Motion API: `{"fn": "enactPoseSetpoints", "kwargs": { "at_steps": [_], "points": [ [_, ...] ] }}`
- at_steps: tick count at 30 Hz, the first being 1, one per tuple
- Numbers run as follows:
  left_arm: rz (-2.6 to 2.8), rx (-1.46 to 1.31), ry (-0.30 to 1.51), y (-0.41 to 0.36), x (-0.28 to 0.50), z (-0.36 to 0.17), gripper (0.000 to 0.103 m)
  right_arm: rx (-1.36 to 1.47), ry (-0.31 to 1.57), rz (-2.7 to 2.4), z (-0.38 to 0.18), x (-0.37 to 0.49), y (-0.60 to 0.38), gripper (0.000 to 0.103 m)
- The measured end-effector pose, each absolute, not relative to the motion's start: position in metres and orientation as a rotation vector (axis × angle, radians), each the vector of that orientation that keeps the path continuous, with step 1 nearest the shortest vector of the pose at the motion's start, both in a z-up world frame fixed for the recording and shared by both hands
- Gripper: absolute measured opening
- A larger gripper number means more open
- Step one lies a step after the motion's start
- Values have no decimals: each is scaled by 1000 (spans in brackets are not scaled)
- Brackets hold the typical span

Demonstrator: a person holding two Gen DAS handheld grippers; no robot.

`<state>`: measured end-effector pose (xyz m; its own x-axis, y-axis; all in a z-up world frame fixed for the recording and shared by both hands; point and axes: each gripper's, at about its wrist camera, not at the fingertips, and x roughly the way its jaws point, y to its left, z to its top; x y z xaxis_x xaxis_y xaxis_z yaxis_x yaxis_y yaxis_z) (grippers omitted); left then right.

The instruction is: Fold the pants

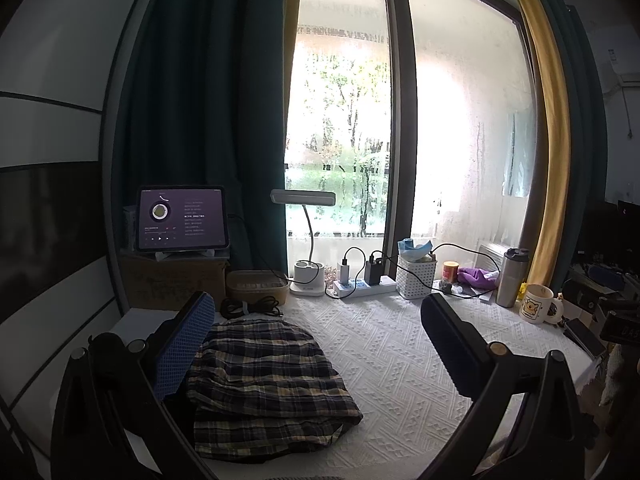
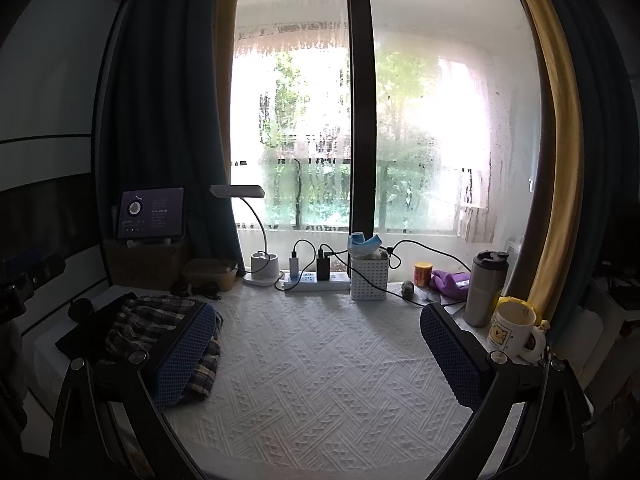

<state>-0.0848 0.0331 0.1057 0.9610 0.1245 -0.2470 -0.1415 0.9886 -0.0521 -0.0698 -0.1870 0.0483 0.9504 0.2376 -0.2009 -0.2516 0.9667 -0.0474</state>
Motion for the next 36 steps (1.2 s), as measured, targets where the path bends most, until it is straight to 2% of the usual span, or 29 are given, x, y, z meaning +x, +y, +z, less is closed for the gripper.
{"fn": "enactPoseSetpoints", "kwargs": {
  "at_steps": [36],
  "points": [
    [131, -69, 243, 32, -84, 107, 102, -79, 204, 257, 48, -69, -184, 103]
  ]
}}
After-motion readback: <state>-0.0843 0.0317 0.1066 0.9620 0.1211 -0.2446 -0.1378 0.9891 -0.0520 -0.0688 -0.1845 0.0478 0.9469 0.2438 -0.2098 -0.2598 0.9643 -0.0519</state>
